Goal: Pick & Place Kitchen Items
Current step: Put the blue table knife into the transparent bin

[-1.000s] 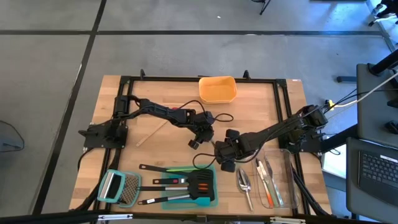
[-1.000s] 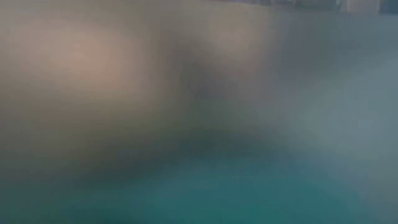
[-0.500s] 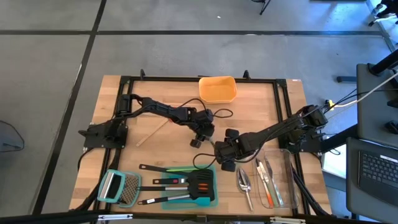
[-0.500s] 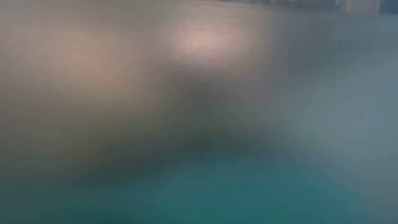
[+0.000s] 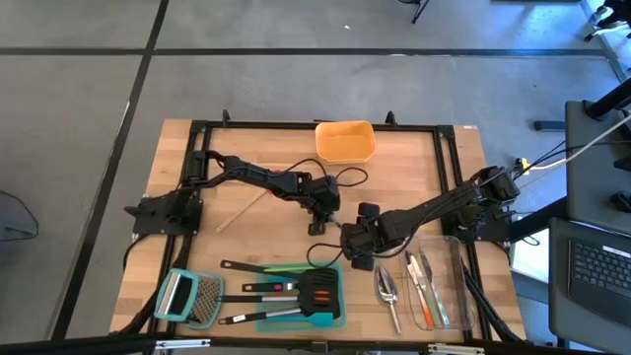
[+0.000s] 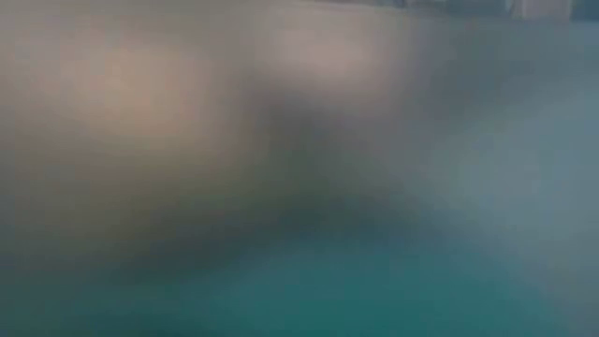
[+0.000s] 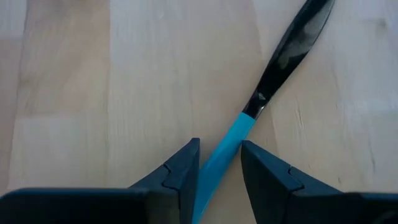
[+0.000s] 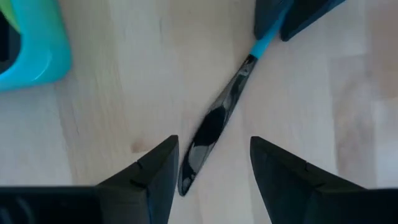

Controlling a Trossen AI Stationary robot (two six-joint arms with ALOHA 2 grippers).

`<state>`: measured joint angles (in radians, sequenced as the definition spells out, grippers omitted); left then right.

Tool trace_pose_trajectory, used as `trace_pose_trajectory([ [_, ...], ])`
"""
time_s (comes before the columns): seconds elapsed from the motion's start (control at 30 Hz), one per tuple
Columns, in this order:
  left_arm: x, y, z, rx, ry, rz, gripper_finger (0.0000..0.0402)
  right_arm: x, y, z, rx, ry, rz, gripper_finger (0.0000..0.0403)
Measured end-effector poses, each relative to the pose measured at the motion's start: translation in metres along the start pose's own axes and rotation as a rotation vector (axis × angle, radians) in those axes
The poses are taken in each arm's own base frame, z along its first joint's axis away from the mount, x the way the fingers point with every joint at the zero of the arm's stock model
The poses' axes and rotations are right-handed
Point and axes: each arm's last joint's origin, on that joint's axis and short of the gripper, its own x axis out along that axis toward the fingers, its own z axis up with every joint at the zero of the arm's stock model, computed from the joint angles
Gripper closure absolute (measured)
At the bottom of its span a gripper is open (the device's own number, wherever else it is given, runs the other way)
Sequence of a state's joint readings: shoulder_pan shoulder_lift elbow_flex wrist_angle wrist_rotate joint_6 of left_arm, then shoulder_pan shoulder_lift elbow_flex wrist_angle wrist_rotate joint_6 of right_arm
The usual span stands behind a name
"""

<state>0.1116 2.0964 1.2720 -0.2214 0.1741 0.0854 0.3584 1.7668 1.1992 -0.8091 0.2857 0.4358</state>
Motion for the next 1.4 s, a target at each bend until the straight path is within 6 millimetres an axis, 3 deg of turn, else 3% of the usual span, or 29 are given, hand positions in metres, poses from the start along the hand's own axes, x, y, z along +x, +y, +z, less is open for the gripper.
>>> trace_pose_trajectory([
  [0.4,0.003,-0.018,0.003,-0.415,-0.038,0.152,0.0286,0.000,-0.002,-0.002,-0.014,0.016,-0.031,0.0204],
  [0.97,0.002,-0.035,-0.003,-0.788,-0.029,0.271,0.0286,0.001,-0.007,-0.006,-0.014,0.081,-0.038,0.0204],
  [1.23,0.001,-0.044,-0.008,-0.850,-0.006,0.327,0.0286,0.002,-0.014,-0.007,-0.014,0.118,-0.058,0.0204],
  [1.4,0.001,-0.048,-0.008,-0.773,-0.001,0.340,0.0286,0.002,-0.015,-0.007,-0.057,0.122,-0.057,0.0204],
])
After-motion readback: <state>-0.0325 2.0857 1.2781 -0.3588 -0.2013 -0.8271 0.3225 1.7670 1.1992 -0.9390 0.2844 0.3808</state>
